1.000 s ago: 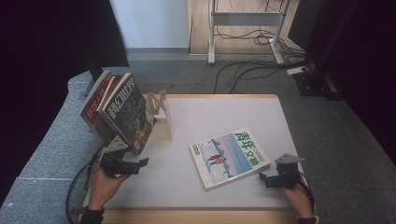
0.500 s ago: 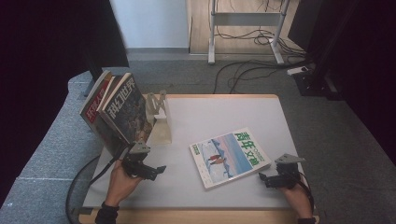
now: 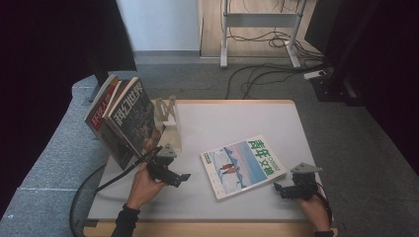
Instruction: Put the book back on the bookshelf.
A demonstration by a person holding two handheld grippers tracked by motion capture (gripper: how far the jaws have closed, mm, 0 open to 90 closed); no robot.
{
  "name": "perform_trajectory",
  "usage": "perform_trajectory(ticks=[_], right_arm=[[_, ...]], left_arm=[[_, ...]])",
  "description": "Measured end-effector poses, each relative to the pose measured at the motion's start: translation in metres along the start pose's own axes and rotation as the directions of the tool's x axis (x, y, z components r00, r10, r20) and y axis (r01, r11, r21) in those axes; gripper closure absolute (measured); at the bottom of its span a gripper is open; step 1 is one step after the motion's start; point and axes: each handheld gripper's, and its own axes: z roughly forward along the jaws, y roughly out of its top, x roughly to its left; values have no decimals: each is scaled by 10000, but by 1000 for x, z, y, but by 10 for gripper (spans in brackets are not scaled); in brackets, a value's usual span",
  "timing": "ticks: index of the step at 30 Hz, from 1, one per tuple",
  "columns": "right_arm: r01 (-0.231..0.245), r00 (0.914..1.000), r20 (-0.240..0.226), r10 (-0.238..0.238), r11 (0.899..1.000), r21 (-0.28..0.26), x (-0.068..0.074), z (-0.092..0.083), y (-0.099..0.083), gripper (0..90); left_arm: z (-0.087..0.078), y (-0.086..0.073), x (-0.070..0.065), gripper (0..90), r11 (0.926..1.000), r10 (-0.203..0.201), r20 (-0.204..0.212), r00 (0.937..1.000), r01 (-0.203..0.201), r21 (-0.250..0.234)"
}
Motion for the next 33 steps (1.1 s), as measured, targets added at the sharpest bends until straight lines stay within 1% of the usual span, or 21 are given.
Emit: perform_trajectory(ticks=[3, 4, 5, 6, 7, 9, 12, 14, 16, 17, 19, 20, 22, 25, 26, 27, 28, 29, 33], right_arm=[[16, 10000, 1, -16, 10000, -27, 1, -1, 0, 9], [7, 10000, -17, -7, 10000, -36, 1, -1, 0, 11], [7, 10000, -19, -7, 10000, -60, 1, -1, 0, 12], [4, 10000, -24, -4, 10000, -67, 1, -1, 0, 14], [14, 10000, -10, -14, 10000, -79, 1, -1, 0, 15], [3, 10000, -63, -3, 10000, -90, 2, -2, 0, 12], [-62, 9998, -168, 58, 9998, -213, 3, -3, -1, 8], [-53, 9998, -180, 49, 9997, -232, 4, -4, -1, 8], [-46, 9999, -150, 42, 9996, -264, 4, -6, -1, 8], [-47, 9999, -153, 43, 9995, -302, 4, -7, 0, 8], [-17, 9999, -110, 13, 9993, -376, 4, -10, 1, 8], [-11, 9999, -119, 6, 9992, -395, 4, -11, 1, 8], [12, 10000, -79, -16, 9989, -475, 5, -14, 3, 9], [62, 10000, -15, -63, 9986, -529, 7, -16, 4, 22], [82, 10000, -13, -83, 9986, -517, 7, -16, 4, 26], [125, 9999, -26, -127, 9986, -516, 8, -16, 5, 28], [136, 9999, -33, -138, 9986, -508, 8, -15, 5, 32], [97, 9999, -46, -99, 9987, -500, 9, -15, 5, 37], [135, 9998, -132, -142, 9989, -458, 11, -10, 6, 42]], left_arm=[[5, 2, 3, 10, 10000, 31, 66, 10000, -30, -74], [7, 5, 2, 10, 9998, 199, -89, 9998, -198, 102], [9, 7, -1, 5, 9983, 503, -285, 9983, -494, 310], [10, 9, -3, 2, 9971, 669, -318, 9973, -657, 390], [12, 13, -5, 0, 9965, 741, -146, 9971, -735, 399], [16, 20, -9, 0, 9951, 904, -222, 9957, -894, 430], [23, 30, -13, 0, 9918, 1145, -198, 9932, -1131, 602], [29, 36, -14, 0, 9905, 1206, 4, 9927, -1203, 660], [36, 40, -15, 0, 9896, 1265, 78, 9919, -1267, 679], [40, 42, -14, 0, 9905, 1202, 203, 9925, -1212, 650], [46, 47, -15, 0, 9880, 1316, 175, 9912, -1325, 793], [50, 49, -15, 0, 9852, 1433, 187, 9895, -1444, 926], [58, 53, -16, 0, 9857, 1398, 343, 9896, -1423, 899], [69, 59, -15, 0, 9800, 1622, 267, 9864, -1642, 1125], [73, 60, -14, 0, 9808, 1616, 302, 9864, -1639, 1053], [76, 61, -11, 0, 9832, 1489, 374, 9881, -1520, 1008], [79, 61, -9, 0, 9843, 1429, 335, 9892, -1456, 1000], [83, 61, -6, 0, 9828, 1486, 252, 9886, -1505, 1072], [94, 59, 2, 0, 9803, 1472, 173, 9890, -1482, 1303]])
